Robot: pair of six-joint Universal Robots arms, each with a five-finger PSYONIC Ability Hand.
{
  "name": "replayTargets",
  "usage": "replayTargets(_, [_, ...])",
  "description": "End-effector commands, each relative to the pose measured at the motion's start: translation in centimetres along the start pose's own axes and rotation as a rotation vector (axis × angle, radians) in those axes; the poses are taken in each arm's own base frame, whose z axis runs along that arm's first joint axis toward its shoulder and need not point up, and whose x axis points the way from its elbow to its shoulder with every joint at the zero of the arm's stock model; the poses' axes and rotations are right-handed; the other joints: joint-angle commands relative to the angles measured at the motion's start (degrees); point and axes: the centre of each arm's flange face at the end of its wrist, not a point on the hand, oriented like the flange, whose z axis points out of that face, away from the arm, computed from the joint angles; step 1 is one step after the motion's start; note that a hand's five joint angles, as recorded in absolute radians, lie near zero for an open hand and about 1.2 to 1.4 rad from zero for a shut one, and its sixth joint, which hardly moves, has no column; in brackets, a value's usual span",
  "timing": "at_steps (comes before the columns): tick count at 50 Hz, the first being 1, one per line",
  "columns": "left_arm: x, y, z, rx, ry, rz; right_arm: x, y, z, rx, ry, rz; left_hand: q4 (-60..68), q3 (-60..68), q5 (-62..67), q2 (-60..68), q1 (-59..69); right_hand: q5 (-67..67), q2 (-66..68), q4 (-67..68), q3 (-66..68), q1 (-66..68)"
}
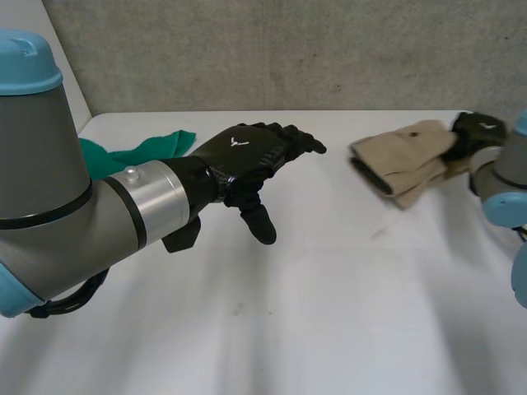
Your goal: Fold the laundry.
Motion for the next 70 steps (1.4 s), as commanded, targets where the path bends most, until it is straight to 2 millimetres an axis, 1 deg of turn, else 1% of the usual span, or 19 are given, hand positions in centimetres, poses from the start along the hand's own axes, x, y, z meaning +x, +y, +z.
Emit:
replayTargets(1, [0.0,0.2,0.1,-0.005,0.002,-0.002,7.7,0.0,1.9,0.065,0.141,-0.028,0.2,-0.3,-0.7,-0.2,0.8,17.9,13.2,11.9,15.5,27.5])
replayTargets(9, [0.0,0.5,0.3,-0.013,0.004,-0.021,11.7,0.2,2.1,0.053,0.192,-0.120,0.2,-0.3,-0.7,-0.2,0.8,17.9,13.2,11.9,15.5,27.5])
replayTargets(14, [-0.1,0.8,0.5,-0.021,0.005,-0.032,12.0,0.1,2.1,0.055,0.188,-0.131,0.2,-0.3,-0.7,-0.2,0.8,15.2,10.4,9.2,12.7,24.7])
replayTargets(15, [-0.1,0.8,0.5,-0.021,0.005,-0.032,11.9,0.2,2.1,0.052,0.185,-0.131,0.2,-0.3,-0.7,-0.2,0.8,4.3,-0.5,-1.7,1.9,13.9])
replayTargets(16, [-0.1,0.8,0.5,-0.023,0.005,-0.031,11.8,0.3,2.1,0.044,0.175,-0.133,0.2,-0.3,-0.7,-0.2,0.8,-42.4,-47.2,-48.4,-44.9,-32.9])
replayTargets(17, [-0.1,0.8,0.5,-0.023,0.005,-0.032,11.7,0.3,2.0,0.039,0.166,-0.137,0.2,-0.3,-0.7,-0.2,0.8,-52.1,-56.8,-58.1,-54.5,-42.5])
replayTargets(23, [-0.2,0.8,0.5,-0.021,0.002,-0.032,11.2,0.2,1.1,-0.048,0.139,-0.162,-0.3,-0.8,-1.2,-0.7,0.3,-52.1,-56.8,-58.1,-54.5,-42.5])
replayTargets(31, [0.0,0.3,0.3,-0.008,0.004,-0.025,10.9,-3.5,-1.4,-0.176,0.149,-0.236,-0.5,-1.0,-1.4,-0.9,0.2,-52.1,-56.8,-58.1,-54.5,-42.5])
replayTargets(35, [0.0,0.1,0.2,-0.002,0.002,-0.022,10.8,-7.3,-2.8,-0.178,0.196,-0.419,-0.5,-1.0,-1.4,-0.9,0.2,-52.1,-56.8,-58.1,-54.5,-42.5])
replayTargets(39, [-0.1,-1.1,-0.4,0.031,-0.026,-0.005,10.9,-13.2,-4.6,-0.107,0.306,-0.575,-0.7,-1.1,-1.5,-1.1,0.0,-52.1,-56.8,-58.1,-54.5,-42.5])
replayTargets(42, [-0.9,-1.9,-0.8,0.063,-0.079,0.010,8.8,-15.6,-5.4,-0.038,0.290,-0.590,-0.8,-1.3,-1.7,-1.2,-0.2,-52.1,-56.8,-58.1,-54.5,-42.5])
replayTargets(46, [-2.9,-3.0,-1.3,0.124,-0.185,0.046,1.2,-18.2,-7.4,0.083,0.156,-0.594,-0.8,-1.3,-1.7,-1.2,-0.2,-52.1,-56.8,-58.1,-54.5,-42.5])
replayTargets(47, [-3.3,-3.2,-1.4,0.138,-0.206,0.053,-1.8,-18.5,-8.6,0.103,0.089,-0.594,-1.0,-1.5,-1.9,-1.4,-0.3,-52.1,-56.8,-58.1,-54.5,-42.5])
replayTargets(52, [-6.8,-3.8,-1.7,0.212,-0.338,0.097,-9.5,-15.1,-12.5,0.050,-0.188,-0.562,-1.7,-2.2,-2.6,-2.1,-1.1,-52.1,-56.8,-58.1,-54.5,-42.5])
replayTargets(55, [-11.2,-3.2,-2.2,0.218,-0.451,0.141,-13.6,-13.7,-16.6,0.037,-0.400,-0.509,-1.7,-2.2,-2.6,-2.1,-1.1,-52.1,-56.8,-58.1,-54.5,-42.5])
replayTargets(58, [-15.6,-1.2,-2.0,0.160,-0.541,0.190,-15.7,-12.2,-20.0,0.006,-0.547,-0.466,-1.7,-2.2,-2.6,-2.1,-1.1,-52.1,-56.8,-58.1,-54.5,-42.5])
replayTargets(63, [-21.8,2.8,-1.8,0.024,-0.642,0.263,-19.4,-7.5,-26.7,-0.088,-0.790,-0.451,-1.7,-2.2,-2.6,-2.1,-1.1,-52.1,-56.8,-58.1,-54.5,-42.5])
replayTargets(65, [-24.6,4.7,-1.8,-0.035,-0.676,0.288,-19.6,-6.1,-28.0,-0.124,-0.818,-0.456,-1.7,-2.2,-2.6,-2.1,-1.1,-52.1,-56.8,-58.1,-54.5,-42.5])
replayTargets(70, [-28.4,8.7,-1.2,-0.109,-0.667,0.304,-19.4,-2.6,-30.9,-0.240,-0.878,-0.469,-1.7,-2.2,-2.6,-2.1,-1.1,-52.1,-56.8,-58.1,-54.5,-42.5])
